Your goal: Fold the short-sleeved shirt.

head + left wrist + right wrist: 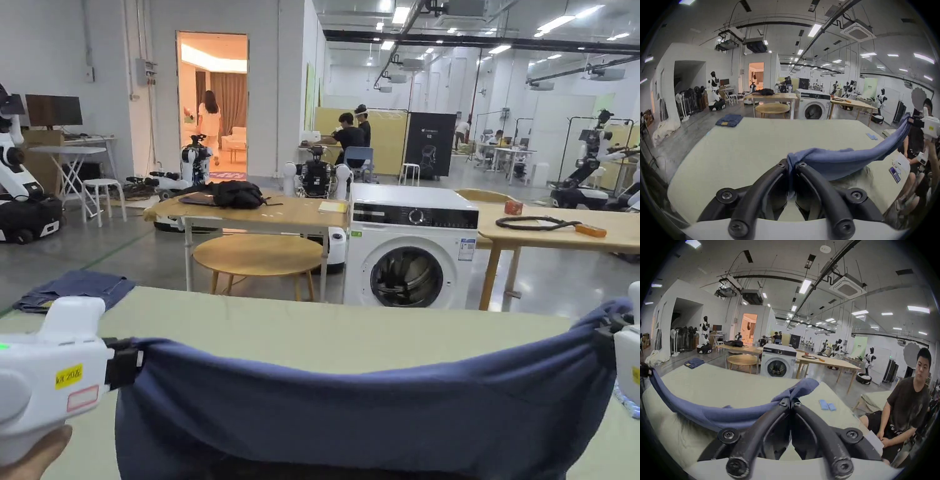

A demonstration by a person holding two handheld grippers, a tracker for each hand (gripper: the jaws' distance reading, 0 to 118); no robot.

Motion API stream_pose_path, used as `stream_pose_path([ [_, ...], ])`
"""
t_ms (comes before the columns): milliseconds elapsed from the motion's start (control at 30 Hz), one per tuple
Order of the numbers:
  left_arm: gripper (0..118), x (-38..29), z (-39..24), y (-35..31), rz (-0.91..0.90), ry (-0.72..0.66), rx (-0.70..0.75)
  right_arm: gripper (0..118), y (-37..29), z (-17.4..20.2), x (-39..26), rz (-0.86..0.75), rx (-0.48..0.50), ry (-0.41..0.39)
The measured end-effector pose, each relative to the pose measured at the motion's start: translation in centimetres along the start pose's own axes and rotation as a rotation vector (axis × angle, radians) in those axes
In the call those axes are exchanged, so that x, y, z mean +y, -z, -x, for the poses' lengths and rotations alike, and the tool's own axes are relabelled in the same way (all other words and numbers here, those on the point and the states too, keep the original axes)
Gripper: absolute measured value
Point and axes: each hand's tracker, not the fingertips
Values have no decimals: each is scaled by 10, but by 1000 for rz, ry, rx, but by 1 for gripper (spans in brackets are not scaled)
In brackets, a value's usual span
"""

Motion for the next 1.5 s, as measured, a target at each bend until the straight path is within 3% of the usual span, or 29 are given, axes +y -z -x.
stream_pose_path([
  [300,0,-125,-16,-4,169,-53,-25,0,-9,11,-107,191,39,-6],
  [533,0,-178,-22,15,262,-119,-48,0,3,17,-179,317,64,51],
  [633,11,-187,-25,23,290,-142,-33,1,11,19,-195,356,54,65],
  [667,22,-189,-24,23,290,-152,-40,4,13,21,-200,357,59,64],
  [700,43,-190,-23,23,288,-168,-48,13,14,23,-202,361,59,63],
  [800,51,-188,-27,21,254,-193,-43,56,14,33,-202,347,56,48],
  [1033,50,-164,-60,19,78,-122,-37,56,11,76,-181,215,123,65],
  [1100,50,-154,-72,22,42,-87,-35,56,8,93,-175,164,139,76],
  [1167,32,-143,-86,29,12,-39,-30,56,7,111,-168,124,144,91],
  [1200,16,-139,-92,32,6,-22,-24,48,5,118,-165,101,153,104],
  [1267,6,-132,-103,39,8,-3,-20,9,3,131,-161,79,160,115],
  [1300,0,-129,-106,42,1,-1,-40,5,2,138,-159,59,153,121],
  [1400,0,-126,-119,45,-16,30,-32,0,-1,146,-155,37,192,162],
  [1500,0,-124,-121,44,-7,38,-23,0,-4,152,-152,35,189,153],
])
